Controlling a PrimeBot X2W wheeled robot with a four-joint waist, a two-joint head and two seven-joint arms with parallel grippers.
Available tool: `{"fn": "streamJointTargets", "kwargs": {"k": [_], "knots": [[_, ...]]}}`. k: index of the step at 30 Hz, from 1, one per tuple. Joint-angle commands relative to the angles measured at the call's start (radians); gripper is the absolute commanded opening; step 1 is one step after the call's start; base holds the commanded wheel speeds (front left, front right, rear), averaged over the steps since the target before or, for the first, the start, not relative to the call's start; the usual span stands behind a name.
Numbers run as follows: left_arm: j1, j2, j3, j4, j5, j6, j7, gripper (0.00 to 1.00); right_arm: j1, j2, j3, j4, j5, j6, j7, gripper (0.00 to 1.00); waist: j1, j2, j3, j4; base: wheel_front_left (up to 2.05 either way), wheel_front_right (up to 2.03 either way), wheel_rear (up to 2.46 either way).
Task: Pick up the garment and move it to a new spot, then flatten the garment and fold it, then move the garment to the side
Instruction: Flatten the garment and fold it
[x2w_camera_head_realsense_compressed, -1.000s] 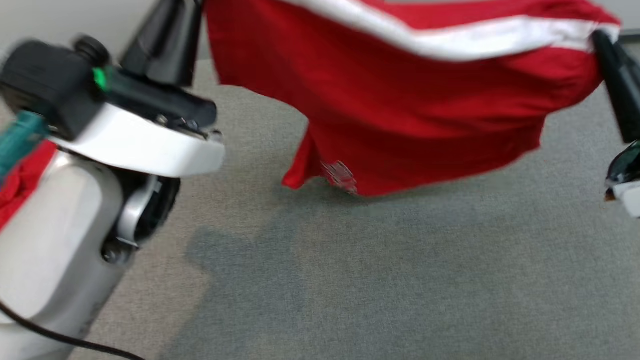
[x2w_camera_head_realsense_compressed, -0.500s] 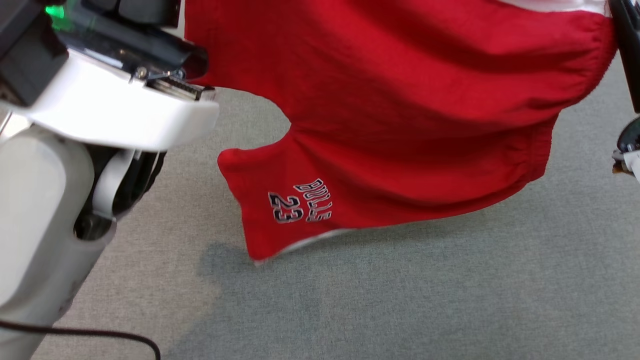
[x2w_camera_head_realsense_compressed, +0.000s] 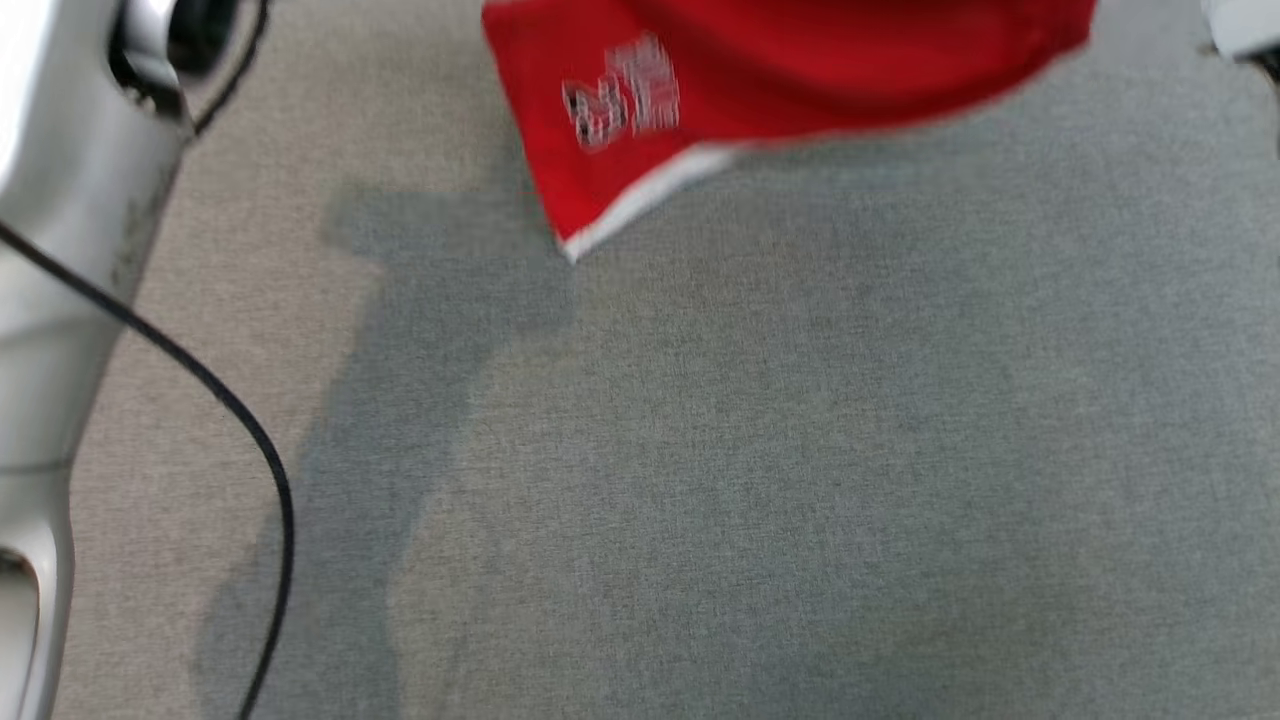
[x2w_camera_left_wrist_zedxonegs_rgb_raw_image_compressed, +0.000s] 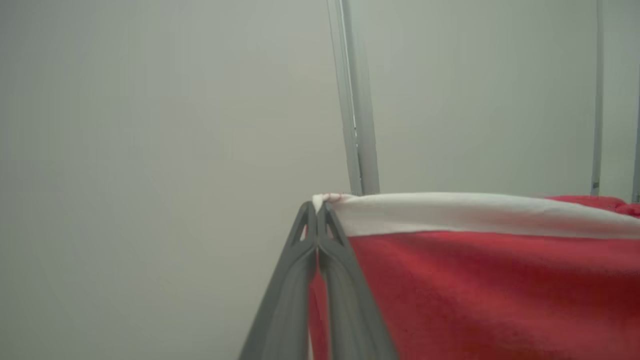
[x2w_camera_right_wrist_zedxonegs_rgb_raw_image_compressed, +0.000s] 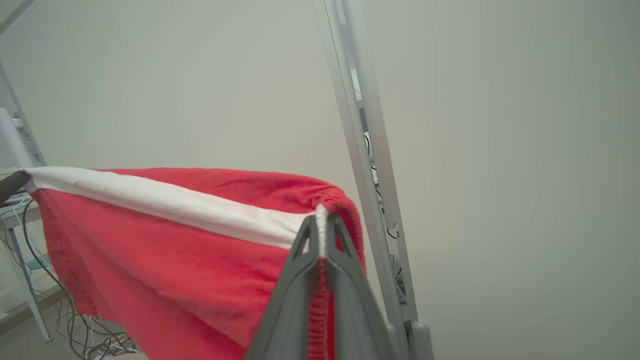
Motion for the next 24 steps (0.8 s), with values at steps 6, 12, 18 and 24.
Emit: {"fn": "streamJointTargets", "kwargs": {"k": [6,12,18,24], "knots": [[-0.138,-0.042,0.014,0.294,-0.008,-0.059,-0.065,0.00,-0.214,0.059,0.087,0.279,-0.068,0.000,-0.123,0.00,0.0000,0.0000,0.049,-0.032,0.00,0.00,0.00],[-0.203,-0.102,0.002,0.499,-0.014,-0.116,-0.139,0.00,-0.311,0.107,0.185,0.479,-0.064,0.000,-0.173,0.00,0.0000,0.0000,0.068,-0.031,0.00,0.00,0.00],[-0.154,-0.158,-0.021,0.592,-0.014,-0.165,-0.187,0.00,-0.257,0.083,0.285,0.512,0.011,0.000,-0.187,0.00,0.0000,0.0000,0.099,-0.009,0.00,0.00,0.00],[0.042,-0.188,-0.005,0.535,-0.020,-0.172,-0.209,0.00,-0.043,0.016,0.388,0.385,0.128,0.000,-0.214,0.00,0.0000,0.0000,0.079,0.005,0.00,0.00,0.00]]}}
